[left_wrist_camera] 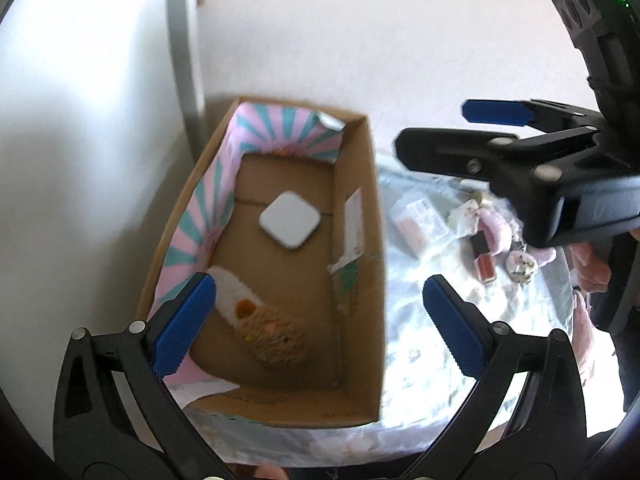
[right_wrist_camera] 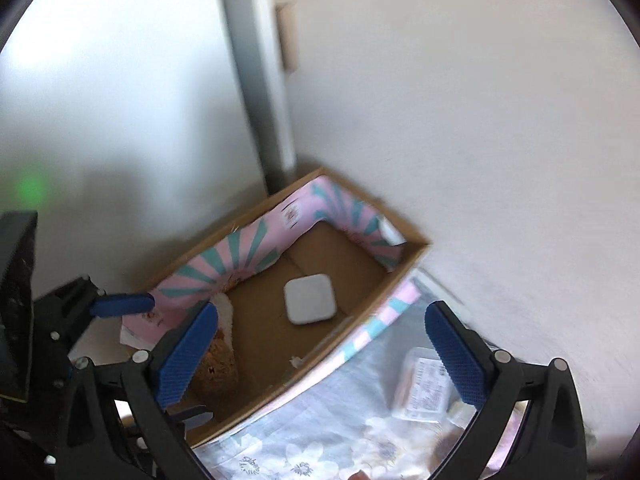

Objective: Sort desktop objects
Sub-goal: 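Carry the bear and white pad into the striped box and release both, then grasp the white plush toy with the left tool while the right tool grasps another white plush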

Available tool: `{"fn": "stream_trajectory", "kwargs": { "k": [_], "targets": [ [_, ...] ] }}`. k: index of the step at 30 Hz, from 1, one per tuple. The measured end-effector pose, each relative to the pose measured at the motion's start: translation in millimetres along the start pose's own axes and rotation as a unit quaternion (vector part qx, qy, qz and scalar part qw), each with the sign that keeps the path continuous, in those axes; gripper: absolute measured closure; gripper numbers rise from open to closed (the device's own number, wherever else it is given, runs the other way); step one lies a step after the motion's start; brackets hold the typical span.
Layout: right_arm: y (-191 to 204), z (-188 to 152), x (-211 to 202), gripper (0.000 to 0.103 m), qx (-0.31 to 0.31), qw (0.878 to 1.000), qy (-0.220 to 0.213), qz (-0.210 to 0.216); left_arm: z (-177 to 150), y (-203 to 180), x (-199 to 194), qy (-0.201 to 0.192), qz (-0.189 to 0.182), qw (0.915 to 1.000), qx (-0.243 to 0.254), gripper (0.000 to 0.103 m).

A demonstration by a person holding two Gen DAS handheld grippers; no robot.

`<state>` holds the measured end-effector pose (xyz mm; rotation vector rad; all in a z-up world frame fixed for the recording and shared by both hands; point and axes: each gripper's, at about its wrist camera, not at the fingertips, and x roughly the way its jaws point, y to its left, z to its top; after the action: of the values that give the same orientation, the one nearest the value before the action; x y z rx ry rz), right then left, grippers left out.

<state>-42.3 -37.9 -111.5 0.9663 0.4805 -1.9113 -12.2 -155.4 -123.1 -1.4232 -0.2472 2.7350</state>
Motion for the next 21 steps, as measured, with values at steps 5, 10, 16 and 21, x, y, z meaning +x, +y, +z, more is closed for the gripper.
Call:
{"fn": "stream_trajectory", "kwargs": {
  "k": [5, 10, 16, 21],
  "targets": [
    [-33.5, -7.7, -38.2, 0.000, 0.041, 0.999, -0.024, -0.020, 17.0, -22.7, -18.3, -0.028, -0.012, 0.9993, 0.022, 0.000],
    [-61.9, -23.8, -86.9, 0.000, 0.051, 0.995, -0.046, -0.073, 34.9, -50.2, -33.4, -0.051, -0.036, 0.9963, 0.059, 0.000],
    [-97.5, -44.0, -145.6, 0.000, 0.064, 0.987, -0.063, -0.132, 49.7, -90.4, -42.4, -0.064, -0.059, 0.9913, 0.099, 0.000],
    [-127.0, -75.2, -176.3, 0.000, 0.089, 0.981, -0.068, -0.161, 63.5, -132.0, -33.8, -0.060, -0.089, 0.9852, 0.134, 0.000]
  ]
}}
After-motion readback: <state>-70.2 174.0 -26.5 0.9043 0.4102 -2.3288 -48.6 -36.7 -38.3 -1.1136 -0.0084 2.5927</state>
